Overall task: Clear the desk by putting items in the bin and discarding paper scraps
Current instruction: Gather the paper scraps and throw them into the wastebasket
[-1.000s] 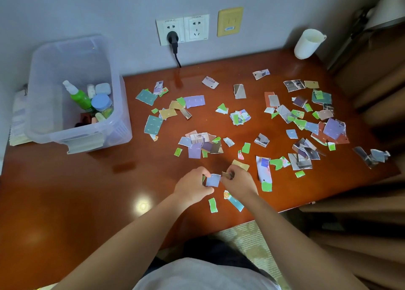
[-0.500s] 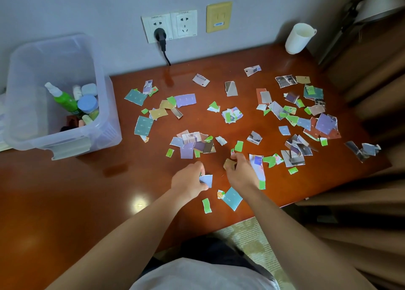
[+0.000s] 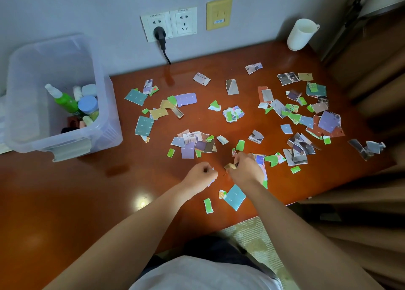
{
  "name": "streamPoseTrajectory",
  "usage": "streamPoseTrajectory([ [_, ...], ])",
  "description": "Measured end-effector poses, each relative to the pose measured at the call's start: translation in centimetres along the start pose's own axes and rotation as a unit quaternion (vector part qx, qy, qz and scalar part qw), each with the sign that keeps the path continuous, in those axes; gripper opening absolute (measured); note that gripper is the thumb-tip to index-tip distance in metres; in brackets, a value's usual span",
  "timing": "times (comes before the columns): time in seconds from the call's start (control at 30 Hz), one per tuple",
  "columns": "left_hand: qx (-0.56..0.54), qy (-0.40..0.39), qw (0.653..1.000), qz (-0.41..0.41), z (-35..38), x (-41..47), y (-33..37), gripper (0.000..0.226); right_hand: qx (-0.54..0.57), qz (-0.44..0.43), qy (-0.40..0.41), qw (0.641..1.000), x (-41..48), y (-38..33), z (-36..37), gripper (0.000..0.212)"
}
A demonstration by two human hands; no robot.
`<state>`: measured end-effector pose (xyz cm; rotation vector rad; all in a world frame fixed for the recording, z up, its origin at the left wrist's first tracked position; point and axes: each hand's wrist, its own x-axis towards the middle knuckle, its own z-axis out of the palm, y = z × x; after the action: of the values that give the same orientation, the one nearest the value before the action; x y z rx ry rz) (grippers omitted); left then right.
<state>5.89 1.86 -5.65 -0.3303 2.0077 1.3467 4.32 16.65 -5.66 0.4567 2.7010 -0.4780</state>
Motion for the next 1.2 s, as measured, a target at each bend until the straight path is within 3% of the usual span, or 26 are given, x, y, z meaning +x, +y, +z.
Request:
streamPoseTrajectory([
  [0.1,-0.124,-0.011,0.99,-0.069,-0.1,-0.3,0.7,0.008,0.002,0.002,-0.008,1.0,-0.2,0.4,0.2,0.019],
  [0.2,-0.153,-0.015,0.984,-0.087,-0.1,-0.4,1.0,0.008,0.053,0.01,-0.009,0.999,-0.4,0.9,0.5,0.016],
  [0.33,-0.083,-0.027,0.994,-0.069,0.1,-0.7,0.7,0.011,0.213,0.042,-0.022,0.976,-1.1,1.0,0.6,0.015],
  [0.53,0.102,-0.039,0.994,0.012,0.9,-0.3,-0.7,0.01,0.384,0.126,-0.056,0.913,-1.7,1.2,0.2,0.005],
  [0.63,0.246,-0.051,0.965,0.076,1.0,-0.4,-1.1,0.018,0.349,0.097,-0.039,0.931,-2.0,1.5,0.3,0.011],
  [0.8,0.381,-0.032,0.915,0.132,1.5,-1.1,-1.2,0.041,0.238,0.049,-0.063,0.968,-2.8,2.6,0.4,0.019],
  [1.03,0.418,0.021,0.893,0.166,2.2,-1.2,-1.4,0.026,0.038,0.059,-0.108,0.992,-4.0,3.3,0.1,0.052],
  [1.2,0.432,0.025,0.888,0.158,2.4,-1.2,-1.4,0.026,-0.069,0.031,-0.087,0.993,-4.6,3.2,0.3,0.066],
])
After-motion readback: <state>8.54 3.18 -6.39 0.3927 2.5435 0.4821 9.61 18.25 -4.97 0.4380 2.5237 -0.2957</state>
